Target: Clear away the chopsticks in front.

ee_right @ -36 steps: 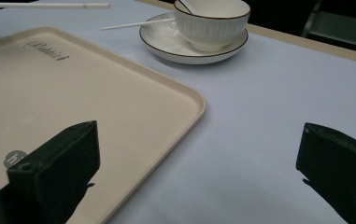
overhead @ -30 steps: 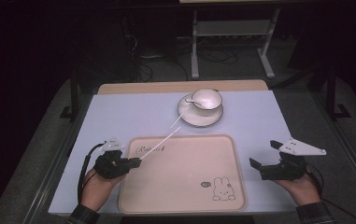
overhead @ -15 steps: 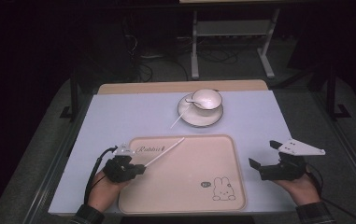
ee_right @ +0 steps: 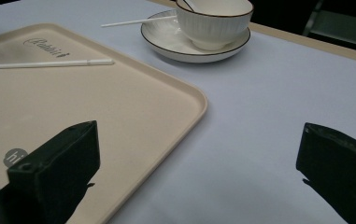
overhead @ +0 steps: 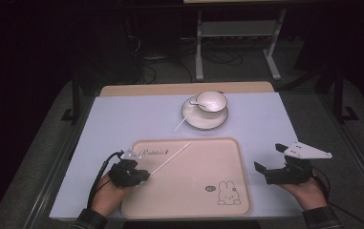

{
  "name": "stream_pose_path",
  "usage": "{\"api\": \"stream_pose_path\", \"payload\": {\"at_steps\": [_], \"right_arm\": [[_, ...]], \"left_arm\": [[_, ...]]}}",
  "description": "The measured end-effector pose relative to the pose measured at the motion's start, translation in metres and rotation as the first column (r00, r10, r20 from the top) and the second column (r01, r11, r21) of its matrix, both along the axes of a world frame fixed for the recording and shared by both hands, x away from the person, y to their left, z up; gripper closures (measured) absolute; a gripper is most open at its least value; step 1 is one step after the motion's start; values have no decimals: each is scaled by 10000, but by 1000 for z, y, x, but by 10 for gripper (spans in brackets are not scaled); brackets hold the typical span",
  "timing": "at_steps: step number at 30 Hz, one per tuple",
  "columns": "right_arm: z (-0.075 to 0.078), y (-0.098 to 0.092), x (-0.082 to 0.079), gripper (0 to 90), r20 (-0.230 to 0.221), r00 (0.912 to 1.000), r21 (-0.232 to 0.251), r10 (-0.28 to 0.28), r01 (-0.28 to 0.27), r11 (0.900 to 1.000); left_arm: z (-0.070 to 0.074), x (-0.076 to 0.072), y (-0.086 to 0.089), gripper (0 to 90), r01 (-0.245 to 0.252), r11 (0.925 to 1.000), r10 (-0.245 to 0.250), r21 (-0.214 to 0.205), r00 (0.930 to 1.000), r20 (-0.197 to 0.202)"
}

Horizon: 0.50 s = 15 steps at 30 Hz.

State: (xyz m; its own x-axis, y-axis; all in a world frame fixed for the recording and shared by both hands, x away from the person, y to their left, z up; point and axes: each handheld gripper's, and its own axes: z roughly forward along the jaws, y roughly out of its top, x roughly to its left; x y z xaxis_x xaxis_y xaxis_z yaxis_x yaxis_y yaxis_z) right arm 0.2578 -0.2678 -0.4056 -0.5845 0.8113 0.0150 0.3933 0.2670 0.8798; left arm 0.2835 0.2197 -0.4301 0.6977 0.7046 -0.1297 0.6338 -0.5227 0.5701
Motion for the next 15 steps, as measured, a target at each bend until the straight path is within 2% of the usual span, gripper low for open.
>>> {"api": "stream_pose_path", "payload": {"at_steps": [7, 11, 13, 15], "right_arm": [[0, 0, 0, 0, 2, 10000, -28, 24, -24, 10000], [0, -1, 0, 0, 3, 10000, 32, -28, 28, 10000], [0, 0, 1, 0, -18, 10000, 42, -29, 29, 10000], [0, 0, 0, 0, -13, 10000, 21, -9, 10, 10000]], "left_arm": [[2, 0, 1, 762, -89, 9999, 88, -62, 9999, -54], [11, 2, 0, 664, -72, 9978, 70, -659, 10000, -35], [18, 10, -2, 582, 33, 9969, -37, -788, 10000, -50], [25, 22, -6, 561, 3, 9954, 8, -958, 9999, 110]]}}
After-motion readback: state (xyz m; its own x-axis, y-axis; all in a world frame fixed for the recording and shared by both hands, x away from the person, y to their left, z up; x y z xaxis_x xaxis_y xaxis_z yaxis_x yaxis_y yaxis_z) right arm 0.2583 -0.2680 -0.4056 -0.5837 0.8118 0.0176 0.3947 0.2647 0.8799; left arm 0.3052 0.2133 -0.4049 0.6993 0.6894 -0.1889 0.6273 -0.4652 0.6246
